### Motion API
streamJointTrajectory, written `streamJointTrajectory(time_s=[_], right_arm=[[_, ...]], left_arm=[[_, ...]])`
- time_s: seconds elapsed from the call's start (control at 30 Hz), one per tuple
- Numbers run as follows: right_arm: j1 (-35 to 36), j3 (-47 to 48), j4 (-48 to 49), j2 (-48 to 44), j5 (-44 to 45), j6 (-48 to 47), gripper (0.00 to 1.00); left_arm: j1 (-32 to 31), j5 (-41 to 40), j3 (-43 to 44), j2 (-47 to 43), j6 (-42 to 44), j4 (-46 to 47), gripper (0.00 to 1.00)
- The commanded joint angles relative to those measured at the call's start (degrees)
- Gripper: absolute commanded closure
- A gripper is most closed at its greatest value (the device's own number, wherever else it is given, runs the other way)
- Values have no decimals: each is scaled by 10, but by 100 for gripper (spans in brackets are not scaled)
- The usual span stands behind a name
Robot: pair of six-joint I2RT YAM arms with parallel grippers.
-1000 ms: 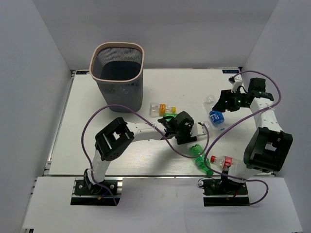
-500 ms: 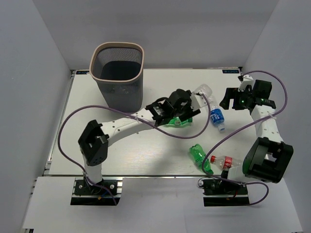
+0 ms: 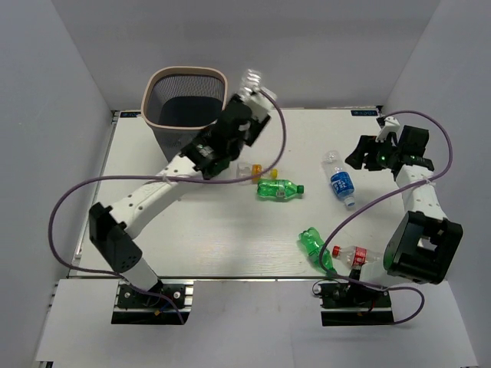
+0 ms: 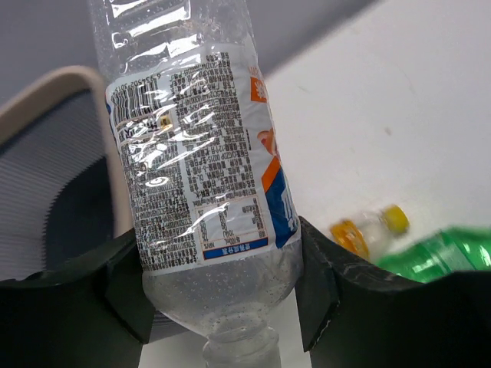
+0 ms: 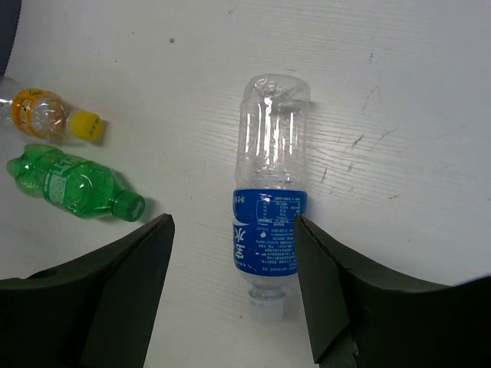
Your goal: Put the plastic bottles in the bin
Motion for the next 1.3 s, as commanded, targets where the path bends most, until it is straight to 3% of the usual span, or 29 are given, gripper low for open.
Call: streamJointTrajectory(time_s=[0.0, 0.27, 0.4, 0.43, 0.5, 0.53, 0.6, 0.63, 0.73, 0.83, 0.93, 0.97, 1.03, 1.07, 1.17, 1.27], right_arm=[[2, 17, -1, 24, -40, -5, 31], [10, 29, -4, 41, -50, -20, 26], [19, 32, -4, 50, -47, -35, 16], [20, 36, -8, 54, -47, -39, 11], [23, 40, -13, 63, -41, -50, 10], [24, 45, -16, 67, -37, -52, 10], [26, 49, -16, 75, -6, -53, 10], [27, 56, -18, 78, 3, -56, 10], [30, 67, -25, 97, 53, -68, 10], [36, 79, -32, 127, 97, -86, 10], [41, 84, -27, 157, 117, -101, 10], [47, 93, -29, 164, 120, -103, 10], [56, 99, -32, 194, 138, -108, 10], [68, 106, -31, 199, 144, -110, 10], [83, 111, -29, 224, 156, -118, 10], [97, 116, -33, 243, 158, -126, 10]], left_arm=[[50, -53, 45, -80, -53, 41, 100], [150, -103, 60, -86, -121, -6, 100], [201, -85, 60, -62, -148, -26, 97], [219, -78, 68, -54, -148, -26, 91], [236, -65, 87, -25, -154, -31, 84], [253, -60, 95, -16, -162, -31, 69], [268, -38, 118, 11, -167, -36, 52], [280, -38, 135, 18, -174, -41, 31], [293, -11, 164, 37, -174, -47, 4], [293, 27, 186, 37, -159, -47, 0], [282, 130, 185, 16, -118, -41, 0], [276, 245, 177, -5, -117, -41, 0], [271, 347, 132, -32, -112, -17, 0], [265, 452, 117, -51, -112, -17, 0], [232, 566, 68, -57, -124, -39, 0], [185, 605, -5, -64, -131, -54, 0]])
